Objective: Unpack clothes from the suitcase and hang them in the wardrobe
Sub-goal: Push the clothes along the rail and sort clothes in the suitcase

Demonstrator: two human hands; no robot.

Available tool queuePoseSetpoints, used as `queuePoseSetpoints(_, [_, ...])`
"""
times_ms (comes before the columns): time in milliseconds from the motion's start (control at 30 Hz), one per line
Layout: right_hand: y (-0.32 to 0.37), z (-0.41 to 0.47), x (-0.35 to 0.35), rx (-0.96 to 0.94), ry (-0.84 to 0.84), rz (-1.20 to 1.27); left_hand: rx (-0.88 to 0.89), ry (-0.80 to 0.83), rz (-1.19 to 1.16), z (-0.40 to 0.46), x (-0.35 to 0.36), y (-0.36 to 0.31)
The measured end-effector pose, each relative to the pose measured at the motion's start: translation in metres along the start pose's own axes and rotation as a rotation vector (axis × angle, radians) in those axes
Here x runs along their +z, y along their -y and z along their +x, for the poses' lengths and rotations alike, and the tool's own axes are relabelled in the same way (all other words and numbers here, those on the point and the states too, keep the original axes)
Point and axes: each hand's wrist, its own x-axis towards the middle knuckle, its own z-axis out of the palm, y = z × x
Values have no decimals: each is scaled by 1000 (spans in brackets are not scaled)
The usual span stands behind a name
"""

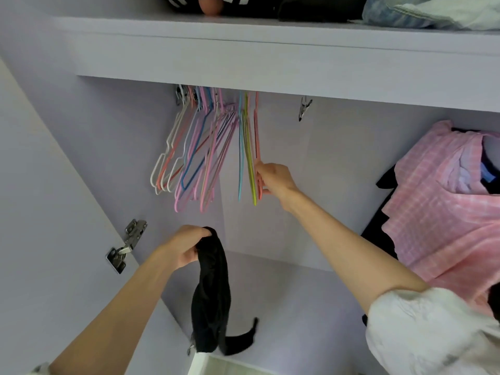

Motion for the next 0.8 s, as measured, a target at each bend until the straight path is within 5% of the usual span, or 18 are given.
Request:
queuePoseSetpoints(667, [-1, 16, -30, -143, -211, 166, -26, -151, 93, 10, -8, 2])
queuePoseSetpoints(800, [-11, 10, -39, -168, -224, 197, -53, -66, 77, 9, 0, 3])
